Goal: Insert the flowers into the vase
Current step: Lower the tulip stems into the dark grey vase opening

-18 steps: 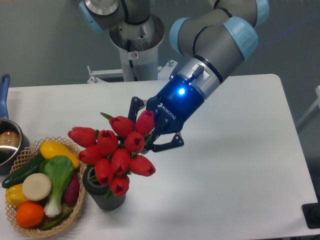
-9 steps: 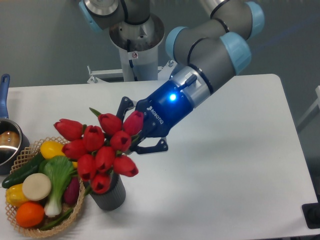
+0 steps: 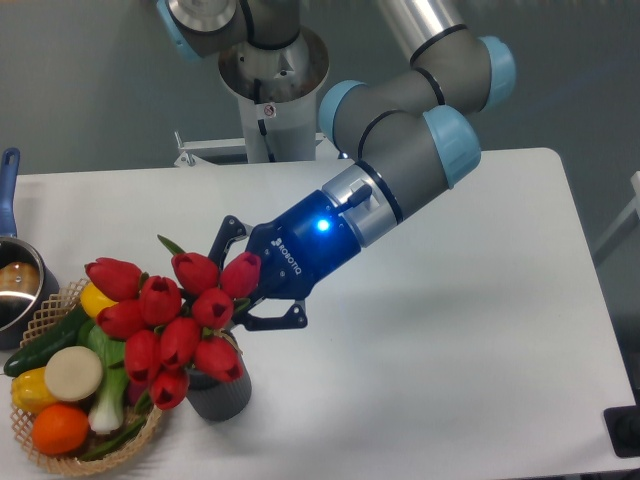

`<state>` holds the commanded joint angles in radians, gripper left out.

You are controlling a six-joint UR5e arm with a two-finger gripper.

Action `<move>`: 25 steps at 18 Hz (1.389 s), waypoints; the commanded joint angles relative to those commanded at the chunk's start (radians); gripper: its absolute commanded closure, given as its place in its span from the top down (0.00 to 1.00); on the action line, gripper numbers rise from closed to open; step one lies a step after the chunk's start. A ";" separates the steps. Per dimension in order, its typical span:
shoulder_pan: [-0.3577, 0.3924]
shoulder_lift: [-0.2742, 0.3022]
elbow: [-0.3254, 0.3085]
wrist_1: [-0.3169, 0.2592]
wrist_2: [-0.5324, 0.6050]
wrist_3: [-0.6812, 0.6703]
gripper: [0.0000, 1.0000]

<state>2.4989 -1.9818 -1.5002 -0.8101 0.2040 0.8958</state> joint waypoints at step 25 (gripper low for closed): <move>-0.025 -0.063 -0.199 0.015 0.006 0.244 0.06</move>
<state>2.4743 -2.0448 -1.6996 -0.7946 0.2101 1.1397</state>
